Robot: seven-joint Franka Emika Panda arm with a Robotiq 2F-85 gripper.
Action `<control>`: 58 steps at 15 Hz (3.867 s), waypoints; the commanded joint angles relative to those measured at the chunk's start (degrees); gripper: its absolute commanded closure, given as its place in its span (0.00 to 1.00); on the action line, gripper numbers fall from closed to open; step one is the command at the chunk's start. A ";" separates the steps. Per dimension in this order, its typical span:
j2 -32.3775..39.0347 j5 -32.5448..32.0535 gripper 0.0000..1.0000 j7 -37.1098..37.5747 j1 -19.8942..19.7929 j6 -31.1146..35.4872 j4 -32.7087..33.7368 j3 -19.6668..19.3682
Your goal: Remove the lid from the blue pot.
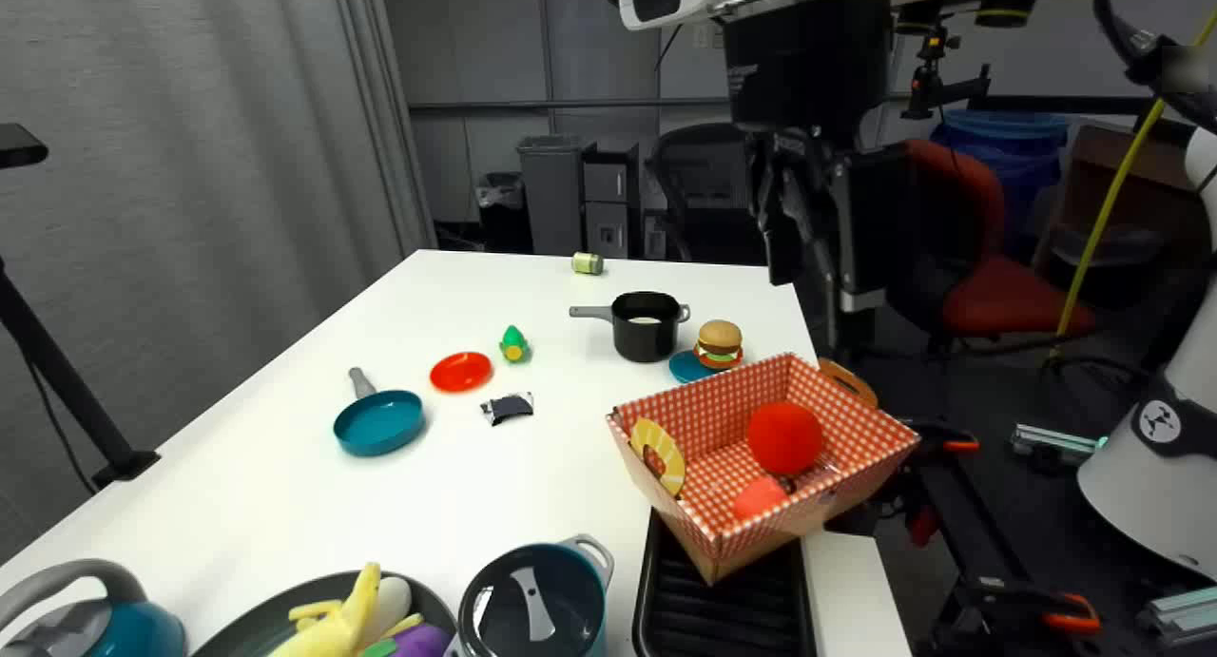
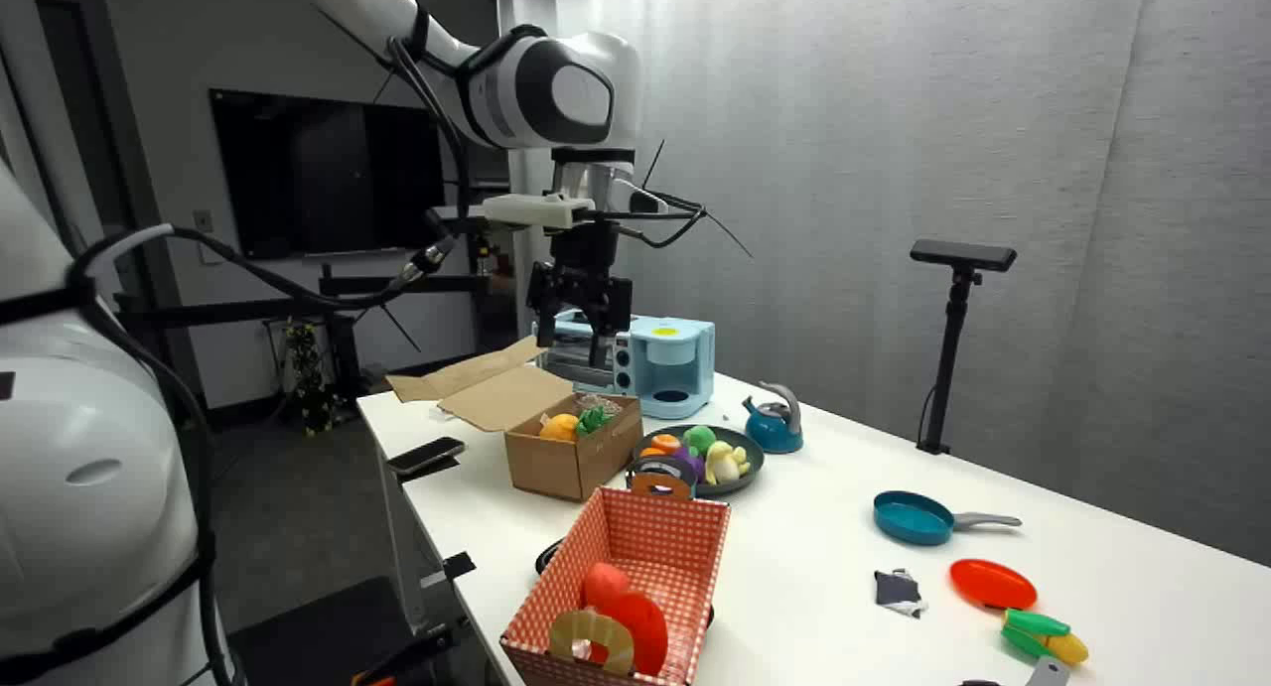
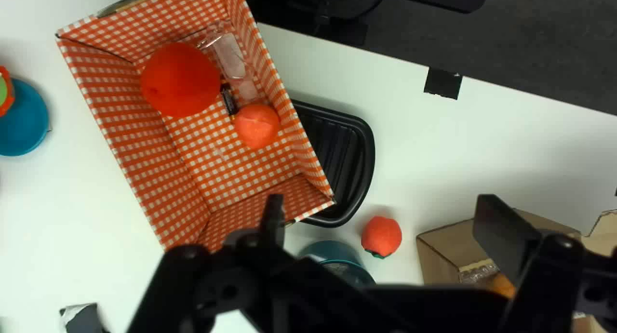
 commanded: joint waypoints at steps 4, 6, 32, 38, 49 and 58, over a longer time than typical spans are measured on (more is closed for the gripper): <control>0.11 0.07 0.00 -0.05 -0.32 -0.09 0.08 0.31; 0.11 0.07 0.00 -0.05 -0.32 -0.09 0.08 0.31; 23.49 -2.41 0.00 5.30 1.27 -3.30 28.16 4.06; 38.53 -3.87 0.00 10.04 3.79 -6.49 46.07 3.63; 61.74 -4.89 0.00 30.73 10.14 0.03 75.17 -2.67; 60.78 -3.80 0.00 31.11 9.80 1.46 71.97 -1.67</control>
